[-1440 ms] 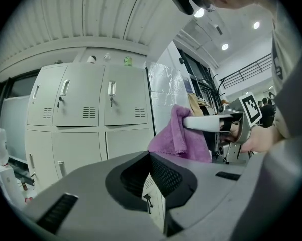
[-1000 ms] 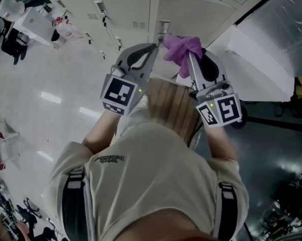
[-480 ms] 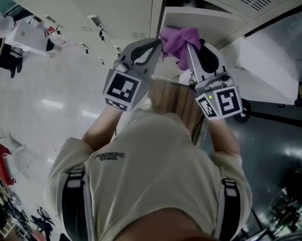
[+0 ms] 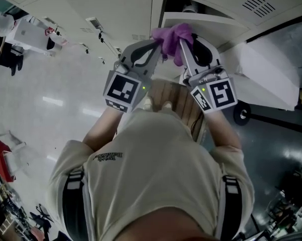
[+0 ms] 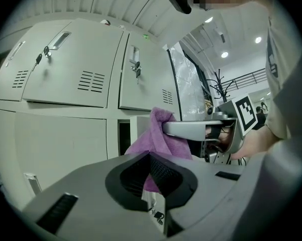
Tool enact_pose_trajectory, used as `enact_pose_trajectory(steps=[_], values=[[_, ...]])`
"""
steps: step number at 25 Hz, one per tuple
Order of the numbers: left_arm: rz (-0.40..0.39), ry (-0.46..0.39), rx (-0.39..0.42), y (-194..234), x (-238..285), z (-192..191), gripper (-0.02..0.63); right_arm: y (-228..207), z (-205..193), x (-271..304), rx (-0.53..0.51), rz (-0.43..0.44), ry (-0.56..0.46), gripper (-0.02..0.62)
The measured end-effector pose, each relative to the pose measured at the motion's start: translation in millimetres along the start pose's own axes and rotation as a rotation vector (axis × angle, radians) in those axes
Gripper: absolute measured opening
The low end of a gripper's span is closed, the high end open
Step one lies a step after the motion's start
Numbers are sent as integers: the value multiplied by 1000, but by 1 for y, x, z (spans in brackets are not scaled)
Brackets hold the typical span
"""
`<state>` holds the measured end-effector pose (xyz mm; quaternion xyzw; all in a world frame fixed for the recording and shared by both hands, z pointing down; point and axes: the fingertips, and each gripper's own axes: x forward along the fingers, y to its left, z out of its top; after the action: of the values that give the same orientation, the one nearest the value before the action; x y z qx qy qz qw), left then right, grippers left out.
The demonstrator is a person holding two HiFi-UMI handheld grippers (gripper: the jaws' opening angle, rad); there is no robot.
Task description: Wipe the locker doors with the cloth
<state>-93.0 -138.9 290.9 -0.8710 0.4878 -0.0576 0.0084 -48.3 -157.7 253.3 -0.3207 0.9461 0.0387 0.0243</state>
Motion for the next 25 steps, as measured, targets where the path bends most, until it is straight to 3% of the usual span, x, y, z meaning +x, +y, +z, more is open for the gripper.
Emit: enact_pose_trajectory(steps=[8, 14, 25], values=[[29, 3, -11, 1, 4, 3, 0, -16, -9, 5, -4, -14, 23, 48], [-14, 6, -12, -15, 21, 4, 0, -36, -12, -4, -4, -50, 34, 48], [-174, 0, -17, -61, 70, 6, 0, -99, -22, -48, -9, -279, 79, 48]])
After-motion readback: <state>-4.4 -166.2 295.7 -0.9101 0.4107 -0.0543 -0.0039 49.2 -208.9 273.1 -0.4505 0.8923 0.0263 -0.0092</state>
